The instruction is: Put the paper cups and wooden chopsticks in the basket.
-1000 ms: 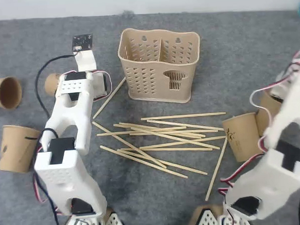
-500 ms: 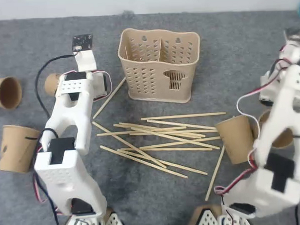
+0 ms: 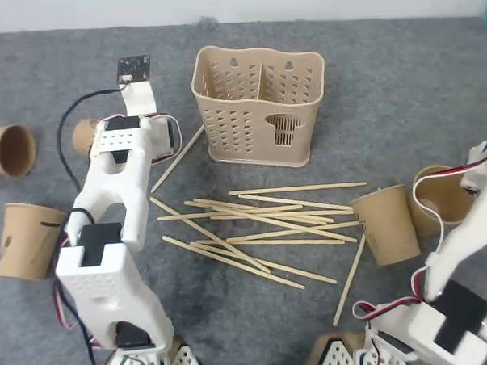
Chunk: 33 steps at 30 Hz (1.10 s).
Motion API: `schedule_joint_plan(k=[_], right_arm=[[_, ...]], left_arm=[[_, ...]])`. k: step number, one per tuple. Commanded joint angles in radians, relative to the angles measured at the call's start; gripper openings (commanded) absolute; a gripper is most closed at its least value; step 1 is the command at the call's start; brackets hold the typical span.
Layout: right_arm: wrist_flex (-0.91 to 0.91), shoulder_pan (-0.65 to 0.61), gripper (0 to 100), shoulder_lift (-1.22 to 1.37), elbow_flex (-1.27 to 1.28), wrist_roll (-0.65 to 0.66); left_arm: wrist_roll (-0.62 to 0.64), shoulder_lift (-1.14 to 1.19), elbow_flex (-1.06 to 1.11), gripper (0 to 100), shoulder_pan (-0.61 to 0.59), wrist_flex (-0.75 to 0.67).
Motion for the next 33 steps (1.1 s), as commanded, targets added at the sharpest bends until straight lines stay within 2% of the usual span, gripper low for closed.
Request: schedule_joint_plan(k=[1,13,15,17,27,33], right_arm=[[-0.067,0.01,13.9,0.018,0.029,0.009],[-0.199,0.012,12.8,0.306,0.052,0.006],[-0.214,0.008,9.4,0.308,0.052,0.017],[-0.219,0.004,1.3,0.297,0.035,0.017],[-0.036,0.004,0.8,0.196,-0.181,0.008],[0.116,-0.045,0.8,0.162,-0.476,-0.002]], left_arm=[[-0.008,-0.018,-0.024,1,-0.005,-0.012],[-0.008,-0.018,-0.024,1,-0.005,-0.012],[-0.008,-0.018,-0.024,1,-0.005,-0.012],[-0.008,-0.018,-0.024,1,-0.005,-0.012],[-0.008,-0.018,-0.024,1,-0.005,-0.012],[-0.009,-0.018,-0.024,1,-0.005,-0.012]])
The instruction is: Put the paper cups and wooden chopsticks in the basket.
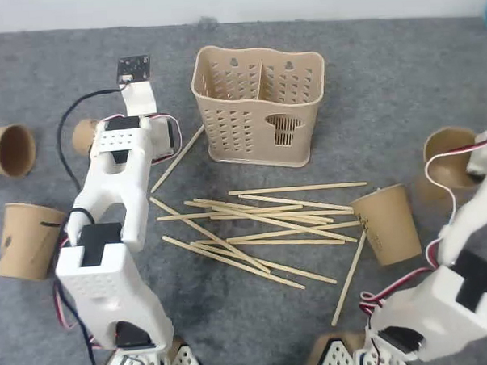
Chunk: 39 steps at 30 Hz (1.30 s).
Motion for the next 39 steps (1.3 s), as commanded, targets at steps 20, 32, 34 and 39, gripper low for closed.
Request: schedule_joint_plan(k=[20,32,34,39], right_arm=[[-0.101,-0.676,0.8,-0.117,-0.516,-0.207],[-0.18,-0.802,0.8,0.001,-0.508,-0.212],[-0.18,-0.799,0.8,0.044,-0.509,-0.21],[-0.16,-0.773,0.8,0.125,-0.514,-0.206]], left_arm=[[-0.009,-0.018,-0.024,1,-0.005,-0.012],[-0.009,-0.018,-0.025,1,-0.005,-0.012],[-0.009,-0.018,-0.025,1,-0.005,-0.012],[-0.009,-0.018,-0.025,1,-0.005,-0.012]])
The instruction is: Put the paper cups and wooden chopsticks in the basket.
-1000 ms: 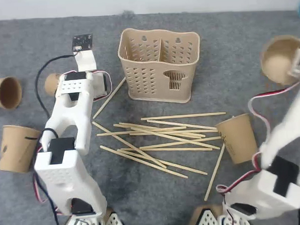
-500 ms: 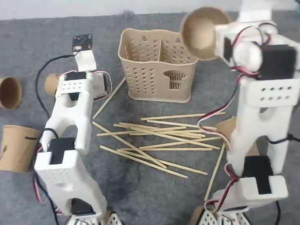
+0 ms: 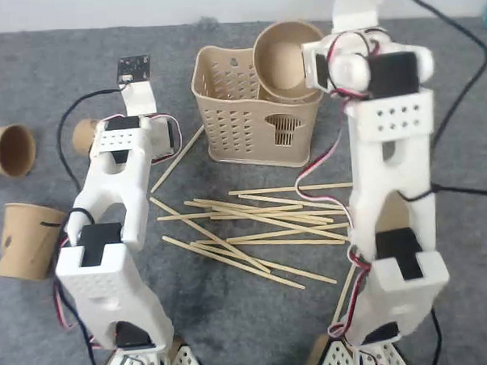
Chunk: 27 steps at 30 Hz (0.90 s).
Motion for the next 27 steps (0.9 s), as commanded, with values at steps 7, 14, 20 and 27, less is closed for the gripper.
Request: schedule_joint_plan(k=[7,14,20,27], right_arm=[[-0.007,0.03,11.2,0.03,-0.04,-0.012],[0.021,0.027,28.6,0.028,-0.173,-0.06],[0.234,0.033,22.3,0.028,-0.506,-0.055],[0.229,0.143,14.3,-0.159,-0.264,-0.052]], left_arm=[[-0.009,-0.018,-0.025,1,-0.005,-0.012],[-0.009,-0.018,-0.025,1,-0.005,-0.012],[-0.009,-0.018,-0.025,1,-0.005,-0.012],[-0.009,-0.018,-0.025,1,-0.005,-0.012]])
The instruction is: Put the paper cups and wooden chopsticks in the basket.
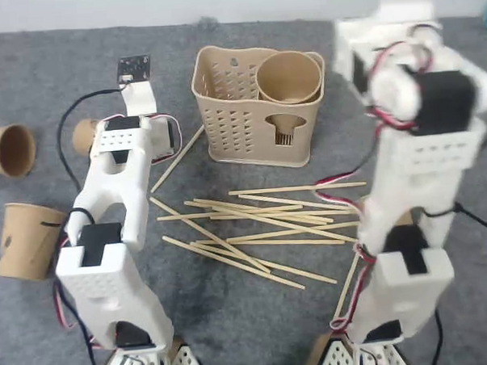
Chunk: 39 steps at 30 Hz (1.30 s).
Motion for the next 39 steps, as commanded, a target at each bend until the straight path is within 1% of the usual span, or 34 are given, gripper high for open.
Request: schedule_joint_plan(k=[1,7,11,16,18,21,25,28,30,35,39], right_arm=[[0.045,0.045,14.4,-0.186,0.227,-0.006],[0.036,0.137,14.1,-0.455,0.723,0.054],[0.033,0.211,14.1,-0.53,0.994,0.1],[0.024,0.312,14.1,-0.564,1.33,0.219],[-0.021,0.355,14.0,-0.568,1.452,0.25],[-0.143,0.421,14.0,-0.573,1.623,0.281],[-0.334,0.487,14.0,-0.572,1.827,0.281],[-0.46,0.526,14.0,-0.572,1.959,0.281],[-0.541,0.542,14.0,-0.572,2.039,0.279],[-0.688,0.541,13.9,-0.572,2.176,0.284],[-0.742,0.542,13.9,-0.564,2.214,0.29]], left_arm=[[-0.009,-0.018,-0.025,1,-0.005,-0.012],[-0.006,-0.018,-0.025,1,-0.006,-0.012],[-0.005,-0.018,-0.025,1,-0.006,-0.012],[-0.003,-0.023,-0.027,1,-0.029,-0.006],[-0.003,-0.055,-0.025,1,-0.054,0.008],[-0.003,-0.149,-0.025,1,-0.103,0.063],[-0.009,-0.299,-0.024,1,-0.161,0.196],[-0.018,-0.379,-0.027,1,-0.245,0.284],[-0.091,-0.419,-0.036,2,-0.302,0.331],[-0.358,-0.44,-0.117,2,-0.397,0.474],[-0.474,-0.44,-0.199,2,-0.491,0.506]])
